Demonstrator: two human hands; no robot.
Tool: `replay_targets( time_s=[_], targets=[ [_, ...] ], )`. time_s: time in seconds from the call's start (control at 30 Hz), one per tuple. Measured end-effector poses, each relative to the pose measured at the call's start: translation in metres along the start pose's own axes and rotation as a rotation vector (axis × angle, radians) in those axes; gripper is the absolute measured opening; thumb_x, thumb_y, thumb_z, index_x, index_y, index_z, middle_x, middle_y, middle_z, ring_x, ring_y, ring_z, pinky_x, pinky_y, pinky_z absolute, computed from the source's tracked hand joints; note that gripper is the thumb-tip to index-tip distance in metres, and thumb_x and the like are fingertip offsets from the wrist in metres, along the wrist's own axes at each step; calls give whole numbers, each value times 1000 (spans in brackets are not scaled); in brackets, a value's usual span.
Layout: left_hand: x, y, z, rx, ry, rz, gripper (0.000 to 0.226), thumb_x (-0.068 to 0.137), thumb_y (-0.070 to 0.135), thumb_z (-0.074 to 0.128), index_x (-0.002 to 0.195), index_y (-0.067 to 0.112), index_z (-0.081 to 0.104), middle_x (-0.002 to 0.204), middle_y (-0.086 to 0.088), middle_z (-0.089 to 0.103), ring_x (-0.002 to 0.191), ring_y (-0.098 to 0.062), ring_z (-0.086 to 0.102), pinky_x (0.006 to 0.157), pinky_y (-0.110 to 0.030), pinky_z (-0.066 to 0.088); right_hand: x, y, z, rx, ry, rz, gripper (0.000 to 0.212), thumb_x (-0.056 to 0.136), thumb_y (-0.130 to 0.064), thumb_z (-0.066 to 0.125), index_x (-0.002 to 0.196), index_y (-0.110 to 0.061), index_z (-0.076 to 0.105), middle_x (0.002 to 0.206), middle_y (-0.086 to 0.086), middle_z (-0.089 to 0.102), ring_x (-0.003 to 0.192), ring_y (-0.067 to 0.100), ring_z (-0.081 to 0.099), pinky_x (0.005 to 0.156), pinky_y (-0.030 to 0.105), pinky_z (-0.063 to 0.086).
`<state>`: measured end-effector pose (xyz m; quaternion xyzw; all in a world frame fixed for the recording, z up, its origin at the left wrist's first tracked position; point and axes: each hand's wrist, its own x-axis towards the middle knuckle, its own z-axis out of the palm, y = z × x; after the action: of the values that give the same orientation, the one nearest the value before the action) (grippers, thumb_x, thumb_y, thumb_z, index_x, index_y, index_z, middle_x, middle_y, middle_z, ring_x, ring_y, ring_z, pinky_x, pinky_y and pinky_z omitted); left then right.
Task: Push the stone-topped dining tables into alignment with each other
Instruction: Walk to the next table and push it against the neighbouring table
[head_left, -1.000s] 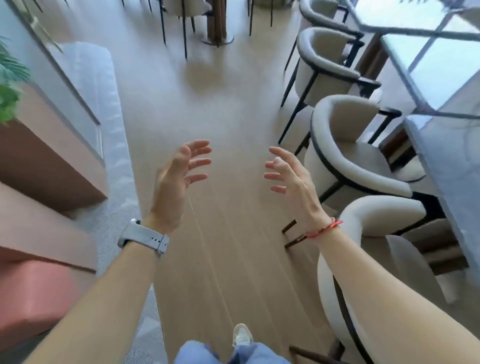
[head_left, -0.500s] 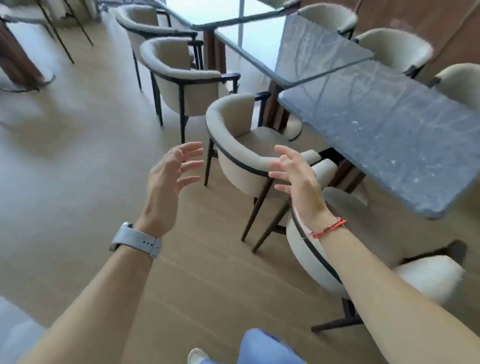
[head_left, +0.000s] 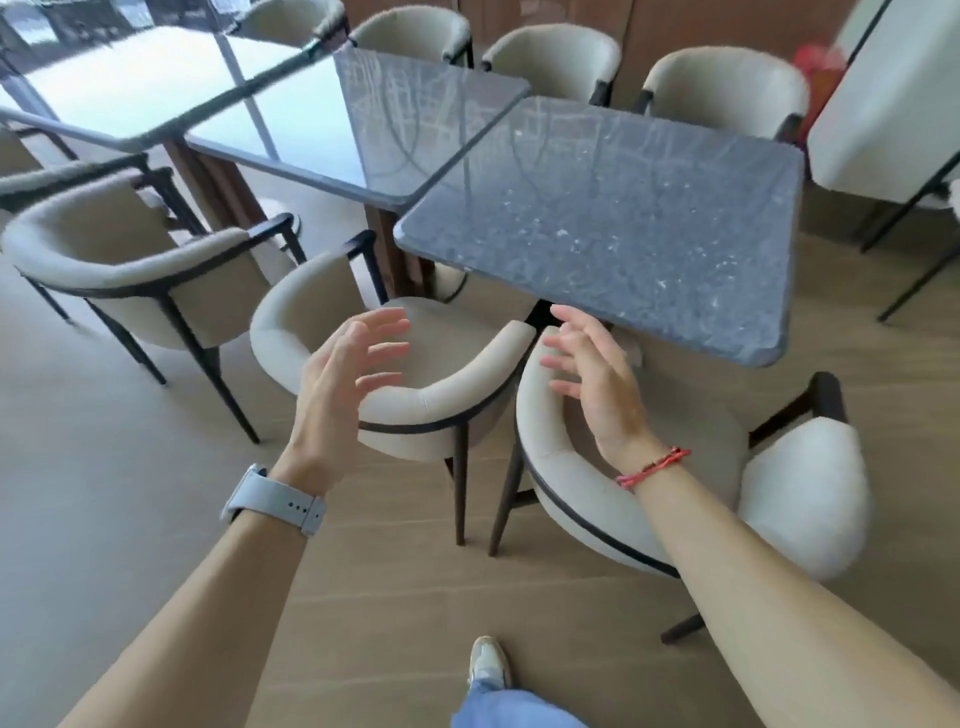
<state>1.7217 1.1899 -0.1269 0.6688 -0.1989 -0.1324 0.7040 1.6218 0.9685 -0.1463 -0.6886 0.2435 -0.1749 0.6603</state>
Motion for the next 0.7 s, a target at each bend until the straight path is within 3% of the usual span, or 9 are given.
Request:
replay_targets(
  time_s=[0.13, 0.4, 0.7],
  targets=[
    [57, -1, -4, 9, -42, 6, 50, 89, 57, 47, 119, 25, 71, 130, -11, 69, 121, -36, 63, 101, -57, 49, 37, -7, 11, 15, 41, 13, 39, 86, -51, 47, 121, -44, 63, 125, -5, 65, 106, 14, 68, 94, 37, 50],
    [151, -24, 8, 16, -220, -16, 55, 89, 59, 45, 123, 23, 69, 129, -8, 69, 118, -30, 65, 97, -51, 52, 97, -7, 17, -27, 186, 35, 50, 87, -52, 47, 132, -35, 61, 131, -2, 64, 105, 13, 68, 91, 33, 52],
    [245, -68, -37, -25, -388, -74, 51, 89, 59, 46, 121, 27, 70, 127, -3, 70, 119, -28, 66, 98, -51, 52, 126, 7, 65, -87, 389, 98, 37, 86, -52, 47, 120, -46, 61, 121, -8, 67, 105, 11, 67, 86, 29, 51]
  ],
)
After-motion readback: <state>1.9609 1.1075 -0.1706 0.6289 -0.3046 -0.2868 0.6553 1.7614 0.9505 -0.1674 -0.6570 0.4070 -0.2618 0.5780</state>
